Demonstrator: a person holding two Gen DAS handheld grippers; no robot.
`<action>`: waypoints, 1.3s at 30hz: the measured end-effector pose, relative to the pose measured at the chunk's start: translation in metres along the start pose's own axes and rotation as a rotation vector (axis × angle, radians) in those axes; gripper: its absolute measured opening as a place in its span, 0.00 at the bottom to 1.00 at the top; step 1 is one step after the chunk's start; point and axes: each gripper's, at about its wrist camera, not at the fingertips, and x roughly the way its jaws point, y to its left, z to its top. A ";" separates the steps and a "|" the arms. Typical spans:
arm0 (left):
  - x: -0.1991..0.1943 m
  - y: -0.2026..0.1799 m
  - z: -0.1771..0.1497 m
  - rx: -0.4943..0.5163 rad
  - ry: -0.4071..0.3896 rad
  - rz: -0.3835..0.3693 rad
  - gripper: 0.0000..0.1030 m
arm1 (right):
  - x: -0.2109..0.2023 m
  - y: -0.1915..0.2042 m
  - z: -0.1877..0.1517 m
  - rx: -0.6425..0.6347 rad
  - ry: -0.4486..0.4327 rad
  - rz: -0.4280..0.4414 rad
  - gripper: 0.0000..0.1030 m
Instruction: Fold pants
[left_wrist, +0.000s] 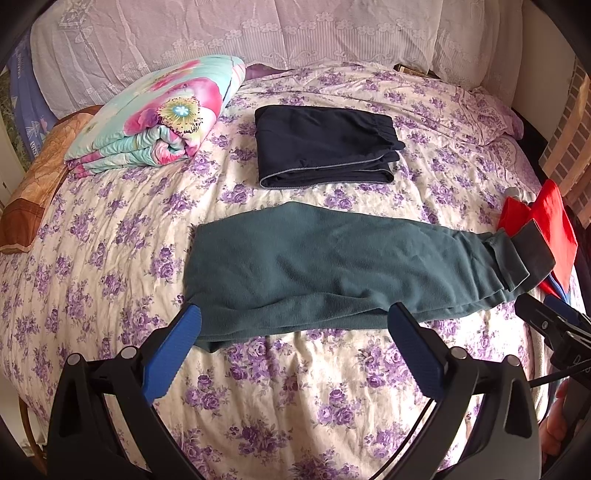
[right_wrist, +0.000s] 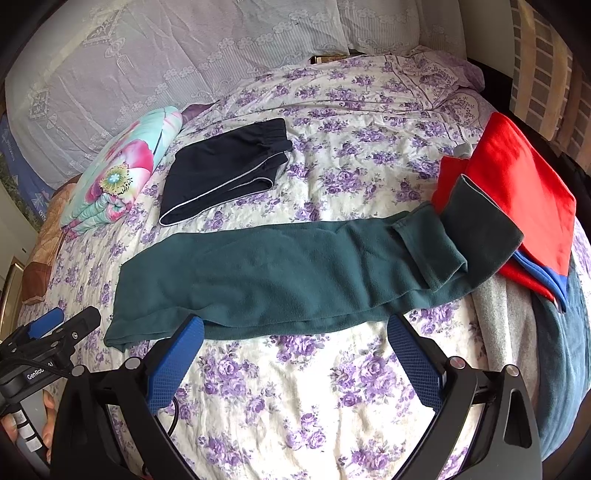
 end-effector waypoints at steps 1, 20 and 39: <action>0.000 0.000 0.000 0.000 -0.001 0.000 0.95 | 0.001 0.000 -0.001 0.000 0.000 0.000 0.97; 0.006 0.002 -0.007 -0.001 0.013 -0.001 0.95 | 0.007 -0.003 -0.007 0.011 0.009 0.001 0.97; 0.081 0.128 -0.058 -0.402 0.295 -0.029 0.95 | 0.077 -0.068 -0.058 -0.170 0.020 -0.232 0.97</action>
